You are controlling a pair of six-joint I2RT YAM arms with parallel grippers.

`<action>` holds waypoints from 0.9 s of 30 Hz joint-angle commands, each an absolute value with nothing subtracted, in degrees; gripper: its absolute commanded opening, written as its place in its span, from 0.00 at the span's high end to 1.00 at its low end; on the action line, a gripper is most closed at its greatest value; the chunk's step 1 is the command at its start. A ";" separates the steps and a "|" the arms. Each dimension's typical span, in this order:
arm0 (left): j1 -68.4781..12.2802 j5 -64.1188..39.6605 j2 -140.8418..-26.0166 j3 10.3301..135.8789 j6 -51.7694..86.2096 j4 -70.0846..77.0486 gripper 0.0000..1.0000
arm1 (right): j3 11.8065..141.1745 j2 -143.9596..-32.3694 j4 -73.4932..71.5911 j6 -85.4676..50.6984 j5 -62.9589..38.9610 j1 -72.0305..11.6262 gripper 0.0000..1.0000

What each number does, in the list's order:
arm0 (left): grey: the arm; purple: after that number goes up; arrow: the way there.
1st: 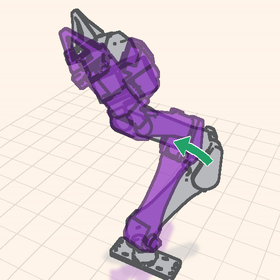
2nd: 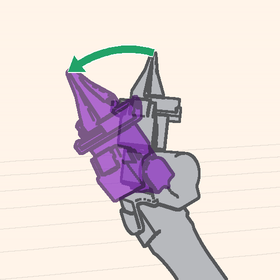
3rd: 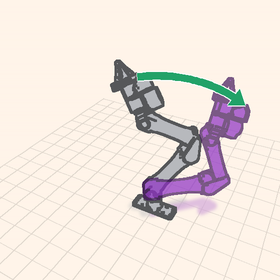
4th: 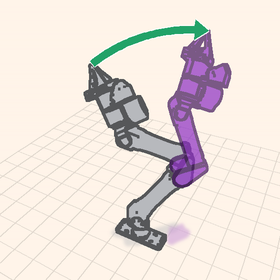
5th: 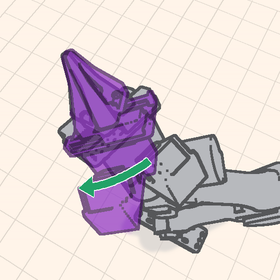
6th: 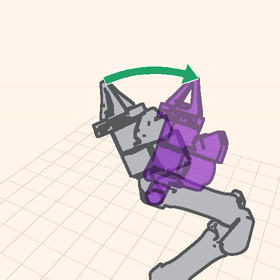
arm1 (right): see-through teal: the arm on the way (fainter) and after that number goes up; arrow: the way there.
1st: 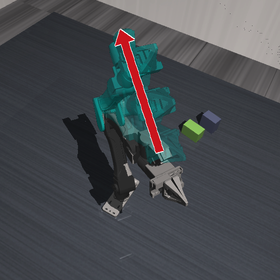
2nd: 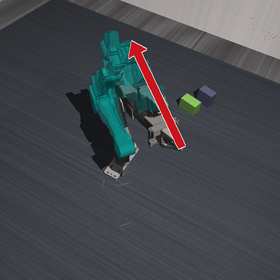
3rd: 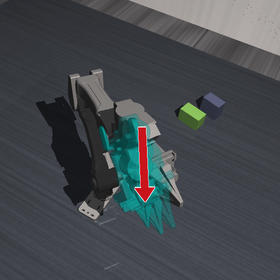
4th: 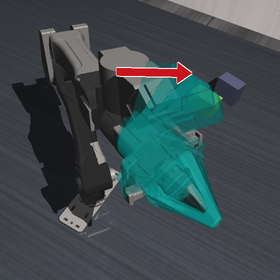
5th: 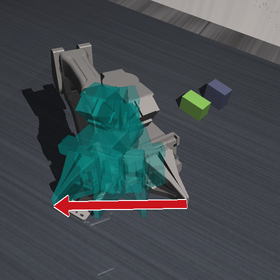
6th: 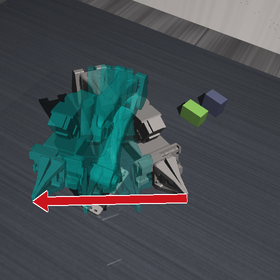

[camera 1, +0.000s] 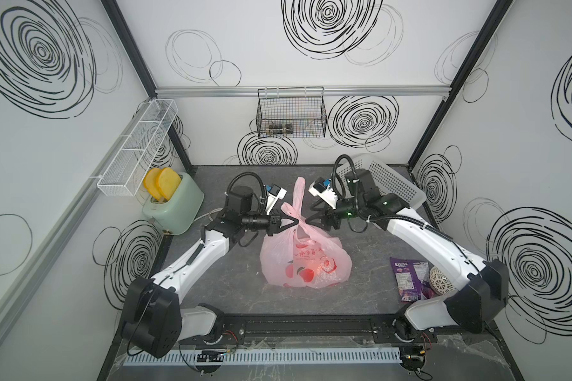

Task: Place the oranges into plastic bags & tie knots
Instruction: Tie the plastic bag at the center of the board.

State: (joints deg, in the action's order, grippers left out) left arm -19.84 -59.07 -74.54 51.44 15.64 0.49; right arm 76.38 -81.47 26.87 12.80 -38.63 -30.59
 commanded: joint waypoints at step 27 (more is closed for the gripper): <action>-19.45 -60.90 -74.17 51.42 13.47 2.12 1.00 | 92.30 -94.23 15.46 -0.01 -53.88 -26.38 0.86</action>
State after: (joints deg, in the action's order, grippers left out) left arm -19.81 -59.35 -74.54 51.20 14.41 0.12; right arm 92.82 -97.43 15.94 -0.12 -54.26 -26.68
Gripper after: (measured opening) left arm 0.054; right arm 0.182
